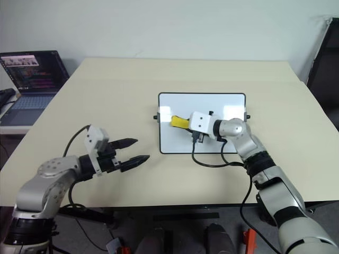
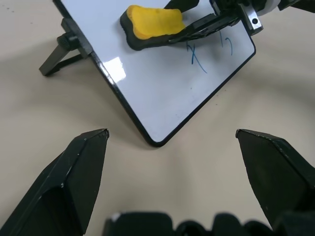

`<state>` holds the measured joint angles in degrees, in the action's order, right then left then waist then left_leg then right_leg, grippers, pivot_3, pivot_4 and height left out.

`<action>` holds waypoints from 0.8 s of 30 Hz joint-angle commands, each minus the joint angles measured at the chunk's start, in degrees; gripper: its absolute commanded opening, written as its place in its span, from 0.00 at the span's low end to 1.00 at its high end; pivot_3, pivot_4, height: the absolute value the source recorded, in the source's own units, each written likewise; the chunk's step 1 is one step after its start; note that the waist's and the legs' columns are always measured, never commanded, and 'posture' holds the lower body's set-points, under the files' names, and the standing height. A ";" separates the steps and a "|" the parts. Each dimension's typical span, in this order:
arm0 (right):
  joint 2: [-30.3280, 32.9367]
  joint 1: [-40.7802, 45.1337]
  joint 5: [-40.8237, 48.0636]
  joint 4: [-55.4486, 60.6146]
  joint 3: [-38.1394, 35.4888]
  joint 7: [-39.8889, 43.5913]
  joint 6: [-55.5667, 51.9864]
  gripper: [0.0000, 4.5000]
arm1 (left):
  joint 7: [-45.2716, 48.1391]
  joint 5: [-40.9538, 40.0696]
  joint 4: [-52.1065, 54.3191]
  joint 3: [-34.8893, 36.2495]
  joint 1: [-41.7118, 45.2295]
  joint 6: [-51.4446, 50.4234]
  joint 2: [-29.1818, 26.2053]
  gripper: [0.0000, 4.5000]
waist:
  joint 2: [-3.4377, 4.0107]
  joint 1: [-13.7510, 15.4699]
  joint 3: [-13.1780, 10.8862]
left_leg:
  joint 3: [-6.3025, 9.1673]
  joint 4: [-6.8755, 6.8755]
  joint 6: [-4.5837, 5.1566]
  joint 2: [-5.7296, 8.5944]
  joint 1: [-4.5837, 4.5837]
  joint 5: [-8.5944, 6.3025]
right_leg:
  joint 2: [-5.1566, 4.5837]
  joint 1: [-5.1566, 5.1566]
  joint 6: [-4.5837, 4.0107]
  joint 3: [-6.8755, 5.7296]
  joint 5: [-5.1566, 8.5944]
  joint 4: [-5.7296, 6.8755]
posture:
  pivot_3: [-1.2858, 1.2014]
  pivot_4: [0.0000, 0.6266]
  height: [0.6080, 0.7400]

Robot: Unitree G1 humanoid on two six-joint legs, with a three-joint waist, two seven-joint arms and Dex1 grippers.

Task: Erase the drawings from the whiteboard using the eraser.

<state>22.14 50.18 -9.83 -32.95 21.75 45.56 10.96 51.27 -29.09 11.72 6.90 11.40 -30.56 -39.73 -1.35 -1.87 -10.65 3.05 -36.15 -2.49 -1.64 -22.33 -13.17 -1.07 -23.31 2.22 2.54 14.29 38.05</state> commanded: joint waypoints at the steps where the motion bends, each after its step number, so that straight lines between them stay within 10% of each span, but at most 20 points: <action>1: 0.22 -3.16 0.50 2.63 0.30 3.30 -1.29 0.22 | 0.40 -0.60 2.14 0.74 0.82 0.62 -0.53 1.00 | 0.00 -0.03 0.00 | 0.00 0.00 0.00 0.00 0.00 0.00 | 0.00 0.00 0.00 0.01 0.00 0.00 | 0.52 0.24 1.00; 9: 1.64 -7.96 19.34 21.21 -10.14 12.31 -12.38 0.22 | 1.80 -2.18 2.37 1.69 2.59 1.14 -0.43 1.00 | 0.04 -0.01 -0.06 | 0.03 0.02 0.00 0.00 -0.11 0.00 | 0.00 -0.07 -0.02 -0.01 0.00 -0.02 | 0.52 0.24 1.00; 24: 38.68 -22.06 26.52 38.19 -24.64 27.59 -30.69 0.22 | 6.11 -1.36 -1.29 1.74 8.50 1.81 -4.65 1.00 | 0.12 -0.92 -0.12 | -0.06 0.08 0.01 -0.02 -0.18 -0.03 | 0.01 -0.13 0.24 0.00 0.25 -0.21 | 0.52 0.24 1.00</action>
<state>59.08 27.95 16.06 3.77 -1.06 71.58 -20.37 56.98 -30.34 10.32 7.77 18.83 -29.64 -43.42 -1.24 -2.79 -10.77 2.99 -36.07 -2.49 -1.67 -22.50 -13.20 -1.05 -23.44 2.47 2.54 14.55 37.86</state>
